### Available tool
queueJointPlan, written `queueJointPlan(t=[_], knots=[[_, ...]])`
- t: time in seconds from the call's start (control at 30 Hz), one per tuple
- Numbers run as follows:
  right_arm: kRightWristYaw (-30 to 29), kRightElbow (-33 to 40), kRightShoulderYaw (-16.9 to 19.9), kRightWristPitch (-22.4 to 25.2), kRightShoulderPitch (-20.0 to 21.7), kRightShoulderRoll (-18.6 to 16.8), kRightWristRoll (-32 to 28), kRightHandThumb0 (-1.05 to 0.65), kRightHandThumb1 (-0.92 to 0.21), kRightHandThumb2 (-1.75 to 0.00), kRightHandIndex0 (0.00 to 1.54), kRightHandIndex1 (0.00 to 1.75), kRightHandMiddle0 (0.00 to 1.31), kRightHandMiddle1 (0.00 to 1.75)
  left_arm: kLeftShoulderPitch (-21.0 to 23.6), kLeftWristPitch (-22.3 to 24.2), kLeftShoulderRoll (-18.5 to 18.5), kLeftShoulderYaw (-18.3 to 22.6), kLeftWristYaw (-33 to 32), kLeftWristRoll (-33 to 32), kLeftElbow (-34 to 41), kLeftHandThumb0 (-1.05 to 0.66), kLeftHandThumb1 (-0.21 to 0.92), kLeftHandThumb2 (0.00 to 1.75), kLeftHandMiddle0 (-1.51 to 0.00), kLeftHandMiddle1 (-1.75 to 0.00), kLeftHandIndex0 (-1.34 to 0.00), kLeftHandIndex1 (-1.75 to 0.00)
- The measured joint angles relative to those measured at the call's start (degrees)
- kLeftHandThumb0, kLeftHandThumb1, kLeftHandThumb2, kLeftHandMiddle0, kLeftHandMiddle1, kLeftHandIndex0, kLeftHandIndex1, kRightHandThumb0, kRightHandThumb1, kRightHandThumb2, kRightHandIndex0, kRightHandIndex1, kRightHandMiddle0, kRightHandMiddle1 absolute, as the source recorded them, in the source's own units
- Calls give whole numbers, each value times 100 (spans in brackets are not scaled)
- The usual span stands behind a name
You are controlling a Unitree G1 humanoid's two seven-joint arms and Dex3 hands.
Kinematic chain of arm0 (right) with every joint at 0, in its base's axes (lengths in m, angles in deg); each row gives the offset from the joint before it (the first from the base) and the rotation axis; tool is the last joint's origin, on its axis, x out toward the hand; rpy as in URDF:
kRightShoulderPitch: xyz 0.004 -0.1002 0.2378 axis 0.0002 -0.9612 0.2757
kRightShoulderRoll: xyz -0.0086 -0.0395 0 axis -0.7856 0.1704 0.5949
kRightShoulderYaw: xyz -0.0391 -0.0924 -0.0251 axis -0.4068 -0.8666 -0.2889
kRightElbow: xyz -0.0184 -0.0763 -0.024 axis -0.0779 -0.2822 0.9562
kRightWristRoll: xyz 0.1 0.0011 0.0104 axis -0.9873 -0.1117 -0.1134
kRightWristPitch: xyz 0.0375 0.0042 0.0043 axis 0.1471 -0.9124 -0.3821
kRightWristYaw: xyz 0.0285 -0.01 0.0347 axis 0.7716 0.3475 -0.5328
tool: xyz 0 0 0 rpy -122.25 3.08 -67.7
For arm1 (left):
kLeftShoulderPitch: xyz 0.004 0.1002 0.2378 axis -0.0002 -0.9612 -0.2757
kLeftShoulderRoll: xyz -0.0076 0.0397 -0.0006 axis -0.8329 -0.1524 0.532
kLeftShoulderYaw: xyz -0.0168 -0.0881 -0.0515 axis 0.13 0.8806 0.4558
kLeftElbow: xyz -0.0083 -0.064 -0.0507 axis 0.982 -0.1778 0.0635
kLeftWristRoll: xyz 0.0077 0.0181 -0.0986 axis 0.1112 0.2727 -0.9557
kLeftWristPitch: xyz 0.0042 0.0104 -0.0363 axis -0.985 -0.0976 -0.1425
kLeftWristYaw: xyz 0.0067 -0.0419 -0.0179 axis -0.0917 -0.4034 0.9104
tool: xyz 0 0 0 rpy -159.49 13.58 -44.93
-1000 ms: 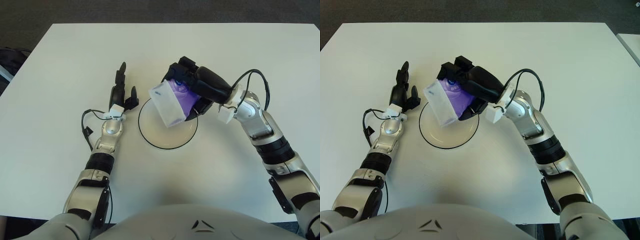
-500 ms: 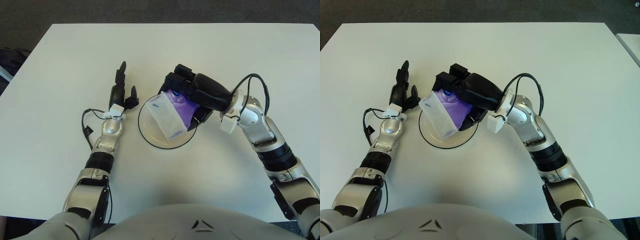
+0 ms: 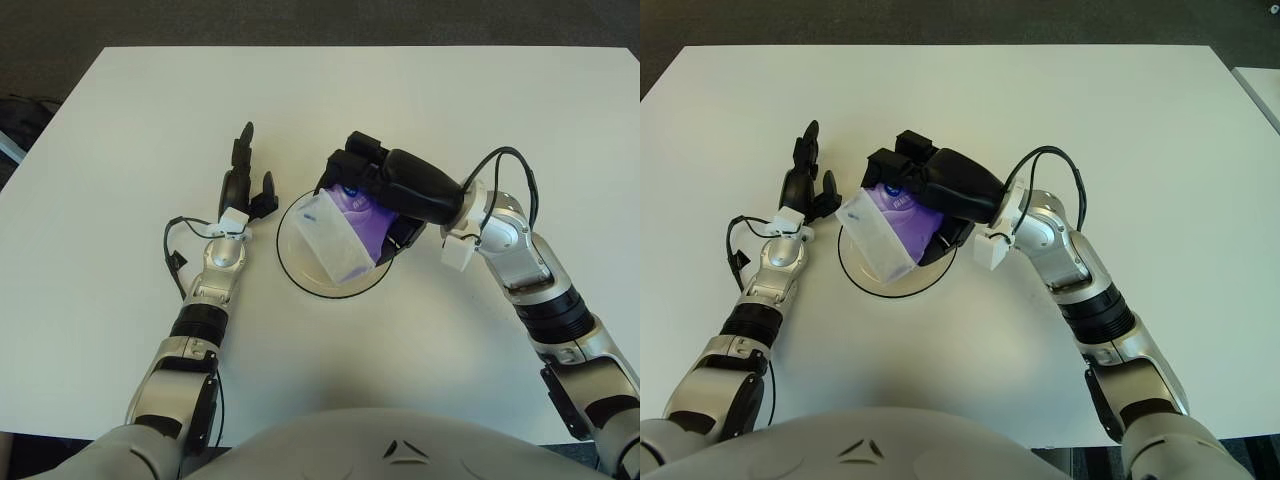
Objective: Put the tissue paper into the plate.
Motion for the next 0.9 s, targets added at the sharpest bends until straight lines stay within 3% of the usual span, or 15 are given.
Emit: queueJointPlan(t=[0.4,0.47,0.53,0.57,0.7,0.77,0.8,0.83,0.87,0.9], knots=[[-16,0,10,0,6,-24,143,-46,-35,-127,114,175,58,175,-56,85,-5,-5,56,9,144,-88,92,101,-11,-1,0,-17],[-45,-4,19,0,6,-52,214,-45,-40,-121,105,175,54,175,-61,87,-6,-6,56,16,157,-88,92,101,-12,-2,0,-18],[-82,-4,25,0,6,-73,254,-42,-51,-106,81,175,46,175,-63,88,-6,-8,56,25,165,-88,92,101,-12,-2,0,-19],[-95,-4,26,-1,8,-81,274,-42,-53,-104,78,175,45,175,-63,90,-6,-8,56,28,168,-88,92,101,-12,-2,0,-19],[-105,-5,31,8,18,-87,373,-39,-71,-80,27,173,32,175,-66,95,-7,-12,55,54,174,-87,92,100,-15,-3,0,-20],[-97,-5,31,50,20,-83,430,-38,-76,-74,14,171,29,175,-66,95,-6,-16,54,82,175,-87,92,100,-17,-4,0,-21],[-89,-5,31,81,20,-79,448,-54,-82,-66,9,156,19,169,-66,94,-6,-17,54,98,175,-86,92,99,-18,-5,0,-23],[-80,-4,31,109,20,-75,461,-67,-85,-64,6,121,12,134,-66,90,-5,-19,54,106,174,-85,92,99,-20,-5,0,-24],[-62,-3,32,152,20,-67,479,-72,-87,-63,4,109,10,121,-66,69,-3,-19,54,107,170,-84,92,99,-20,-6,0,-25],[-41,-3,31,194,20,-59,491,-79,-89,-63,3,86,6,96,-66,36,0,-18,55,106,165,-83,92,99,-20,-6,0,-26]])
